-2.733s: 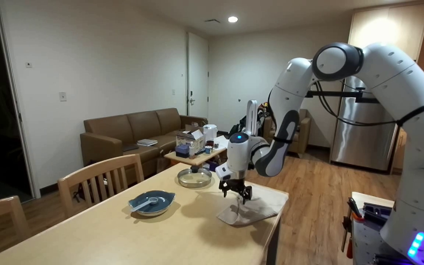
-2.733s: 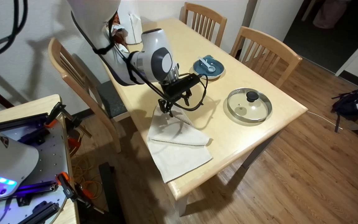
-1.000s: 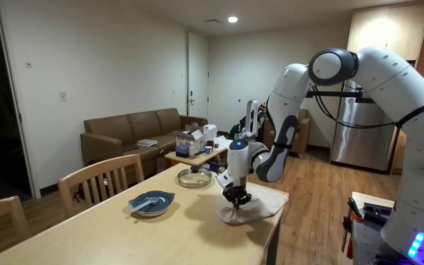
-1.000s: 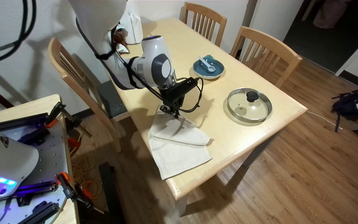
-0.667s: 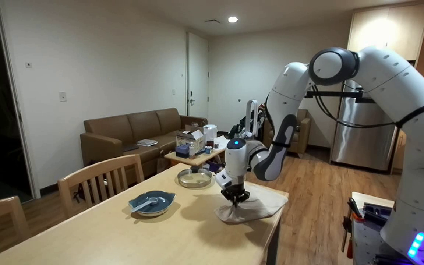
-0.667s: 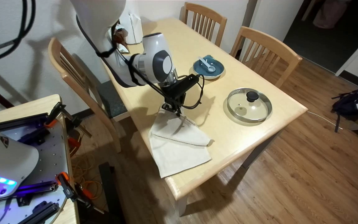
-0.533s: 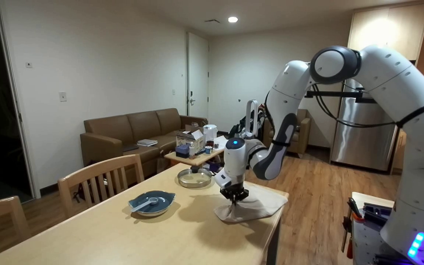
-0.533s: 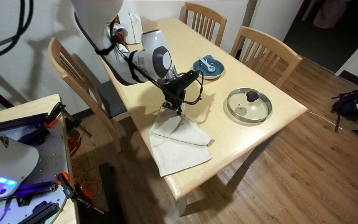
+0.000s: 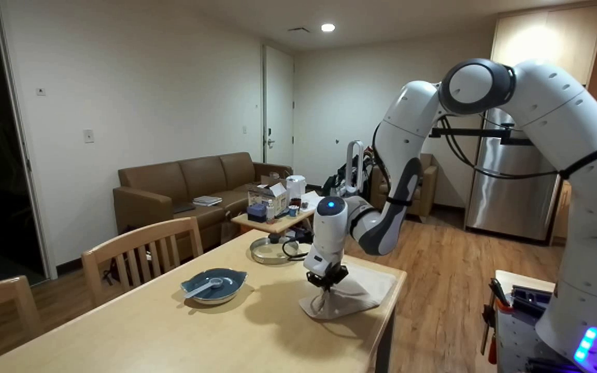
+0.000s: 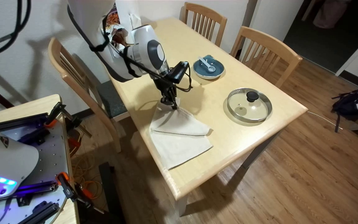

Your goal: Unfold the towel

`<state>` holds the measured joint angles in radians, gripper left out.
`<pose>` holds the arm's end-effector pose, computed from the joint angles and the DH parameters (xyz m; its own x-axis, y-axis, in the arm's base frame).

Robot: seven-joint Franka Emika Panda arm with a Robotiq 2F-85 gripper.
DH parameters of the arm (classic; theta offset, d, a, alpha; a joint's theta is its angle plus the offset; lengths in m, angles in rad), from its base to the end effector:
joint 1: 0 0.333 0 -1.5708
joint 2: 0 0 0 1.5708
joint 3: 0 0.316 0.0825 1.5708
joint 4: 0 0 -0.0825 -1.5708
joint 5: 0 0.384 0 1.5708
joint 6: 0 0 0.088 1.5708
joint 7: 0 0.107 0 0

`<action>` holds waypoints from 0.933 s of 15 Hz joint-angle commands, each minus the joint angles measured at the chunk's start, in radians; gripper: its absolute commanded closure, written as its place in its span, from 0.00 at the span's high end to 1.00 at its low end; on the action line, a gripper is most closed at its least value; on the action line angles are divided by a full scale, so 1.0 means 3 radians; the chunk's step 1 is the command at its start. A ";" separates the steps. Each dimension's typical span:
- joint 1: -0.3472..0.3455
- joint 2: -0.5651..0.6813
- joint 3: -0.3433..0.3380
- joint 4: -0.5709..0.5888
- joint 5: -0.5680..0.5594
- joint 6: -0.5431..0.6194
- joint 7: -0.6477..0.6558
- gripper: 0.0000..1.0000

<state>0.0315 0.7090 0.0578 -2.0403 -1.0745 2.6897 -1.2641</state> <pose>0.5529 0.0800 0.0790 -0.6559 0.6596 -0.3670 0.7334 0.6719 -0.1033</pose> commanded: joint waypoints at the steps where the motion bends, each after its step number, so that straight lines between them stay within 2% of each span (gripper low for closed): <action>1: -0.0020 0.0000 0.0029 -0.0019 -0.0009 -0.0038 -0.0138 0.04; 3: -0.0021 0.0000 0.0034 -0.0049 -0.0010 -0.0063 -0.0281 0.04; 11: -0.0015 -0.0006 0.0027 -0.0062 -0.0019 -0.0153 -0.0409 0.03; 14: -0.0070 0.0000 0.0104 -0.0112 -0.0051 -0.0247 -0.0924 0.02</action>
<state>0.0310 0.7124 0.0647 -2.0578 -1.0767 2.6380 -1.4107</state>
